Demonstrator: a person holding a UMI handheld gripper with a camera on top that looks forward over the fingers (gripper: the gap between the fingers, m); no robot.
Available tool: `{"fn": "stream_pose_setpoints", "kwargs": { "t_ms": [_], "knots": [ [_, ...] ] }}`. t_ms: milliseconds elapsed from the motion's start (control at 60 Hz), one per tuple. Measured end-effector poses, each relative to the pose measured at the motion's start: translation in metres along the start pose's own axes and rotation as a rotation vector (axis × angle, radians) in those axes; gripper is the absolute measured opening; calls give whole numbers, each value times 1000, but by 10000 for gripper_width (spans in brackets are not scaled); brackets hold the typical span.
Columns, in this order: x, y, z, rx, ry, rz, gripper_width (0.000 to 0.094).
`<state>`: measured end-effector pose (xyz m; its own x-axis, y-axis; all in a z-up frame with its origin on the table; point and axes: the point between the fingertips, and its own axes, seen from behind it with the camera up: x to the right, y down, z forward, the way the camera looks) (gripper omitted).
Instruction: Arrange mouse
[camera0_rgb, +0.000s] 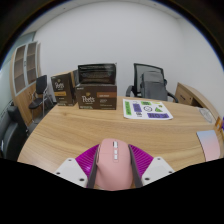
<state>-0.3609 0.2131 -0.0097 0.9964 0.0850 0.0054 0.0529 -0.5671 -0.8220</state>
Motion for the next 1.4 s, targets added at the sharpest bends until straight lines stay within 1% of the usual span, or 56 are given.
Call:
{"fn": "stream_pose_setpoints", "kwargs": {
  "t_ms": [67, 167, 217, 283, 317, 367, 400, 433, 533, 600, 683, 783, 850, 900, 967, 1000, 1017, 1033, 1050, 1083, 1200, 1217, 1233, 1283, 1333, 1400],
  "knots": [
    [1, 2, -1, -12, 33, -16, 502],
    [1, 5, 0, -71, 55, 34, 436],
    [0, 4, 0, -99, 53, 40, 410],
    [-4, 0, -5, -128, 11, 50, 405],
    [-2, -12, -11, -105, -1, 43, 406],
    [8, -40, -24, -41, -15, 42, 406],
    [22, -58, -34, 2, -24, 47, 405],
    [43, -73, -41, 27, -25, 47, 406],
    [139, -102, -57, 65, 19, 34, 405],
    [217, -106, -66, 73, 63, 28, 404],
    [310, -87, -71, 40, 110, 39, 405],
    [390, -41, -71, -35, 142, 40, 403],
    [418, -12, -70, -89, 144, 52, 405],
    [427, 7, -68, -118, 124, 51, 409],
    [441, 33, -65, -159, 128, 38, 411],
    [446, 51, -64, -197, 136, 41, 424],
    [444, 50, -65, -184, 133, 46, 430],
    [444, 45, -64, -144, 130, 49, 426],
    [444, 49, -65, -146, 130, 54, 431],
    [445, 48, -66, -121, 128, 70, 462],
    [446, 50, -66, -125, 126, 111, 557],
    [447, 50, -67, -129, 125, 119, 583],
    [445, 50, -70, -137, 121, 128, 628],
    [441, 51, -76, -148, 107, 149, 850],
    [438, 52, -86, -145, 107, 164, 821],
    [434, 55, -107, -133, 123, 166, 832]
  ]
}}
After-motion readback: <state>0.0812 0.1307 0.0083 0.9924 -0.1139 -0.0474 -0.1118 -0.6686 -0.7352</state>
